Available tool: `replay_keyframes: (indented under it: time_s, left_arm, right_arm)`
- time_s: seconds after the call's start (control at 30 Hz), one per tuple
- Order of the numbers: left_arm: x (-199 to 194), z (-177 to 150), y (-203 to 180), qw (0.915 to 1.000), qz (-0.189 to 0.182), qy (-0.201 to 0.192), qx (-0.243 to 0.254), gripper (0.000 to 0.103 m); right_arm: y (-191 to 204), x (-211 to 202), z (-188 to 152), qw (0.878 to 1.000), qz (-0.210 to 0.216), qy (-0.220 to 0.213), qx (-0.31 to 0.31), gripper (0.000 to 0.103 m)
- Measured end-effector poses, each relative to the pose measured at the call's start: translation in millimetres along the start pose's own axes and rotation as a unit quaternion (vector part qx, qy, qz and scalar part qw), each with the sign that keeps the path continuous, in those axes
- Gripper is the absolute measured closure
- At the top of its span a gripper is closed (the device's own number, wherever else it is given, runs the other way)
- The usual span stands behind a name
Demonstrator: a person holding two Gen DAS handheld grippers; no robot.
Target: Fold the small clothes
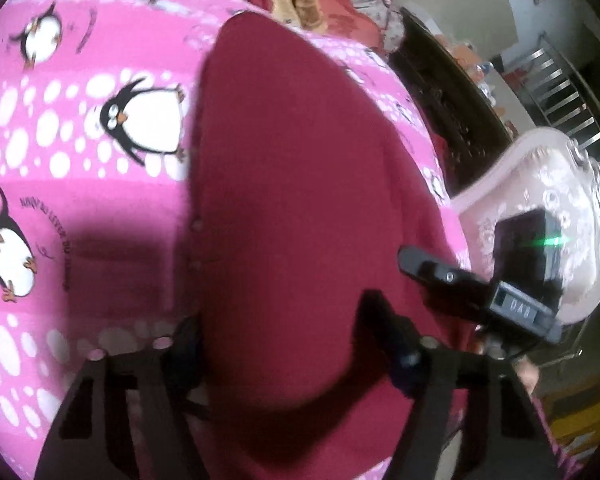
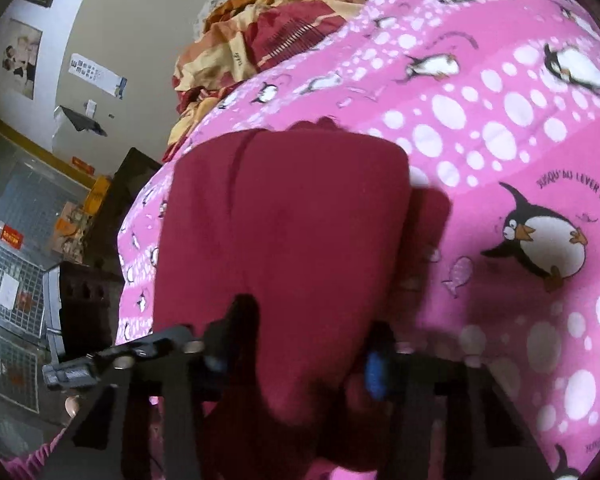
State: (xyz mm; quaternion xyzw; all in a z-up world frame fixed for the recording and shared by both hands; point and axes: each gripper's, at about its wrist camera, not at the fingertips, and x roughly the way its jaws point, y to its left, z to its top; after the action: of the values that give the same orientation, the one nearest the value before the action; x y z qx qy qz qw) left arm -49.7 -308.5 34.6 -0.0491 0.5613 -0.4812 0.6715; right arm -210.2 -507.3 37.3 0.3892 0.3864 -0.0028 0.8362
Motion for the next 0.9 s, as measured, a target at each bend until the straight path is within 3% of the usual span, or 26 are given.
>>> replay_keyframes:
  time_s: [0.1,0.3,0.53,0.63,0.7,0.73,0.9]
  left_arm:
    - [-18,-4,-8,0.9999,0.003,-0.005,0.012,0.048]
    - [-77,-29,-14,0.9994,0.016,-0.018,0.026,0.048]
    - [-124,-79,18,0.9981,0.058,-0.016,-0.005,0.048]
    - [-118,-95,38,0.9969,0.073,-0.004,-0.031,0.048]
    - [-111,-102,48,0.9956,0.083,0.004,-0.044,0.047]
    - [-109,-105,50,0.9950,0.089,0.003,-0.045,0.045]
    - [-125,-115,43,0.9901,0.133,-0.024,-0.038,0.037]
  right_arm:
    - [9,-12,-3,1.000,0.020,-0.003,0.007,0.064]
    - [53,-24,-23,0.998,0.064,0.022,-0.004,0.065]
    - [93,10,-68,0.993,0.084,0.076,-0.025,0.065]
    - [97,36,-85,0.993,0.054,0.103,-0.033,0.061]
    - [99,49,-94,0.992,0.004,0.109,-0.055,0.054]
    - [98,48,-97,0.992,-0.011,0.105,-0.065,0.049]
    - [120,22,-106,0.983,-0.093,0.076,-0.138,0.047]
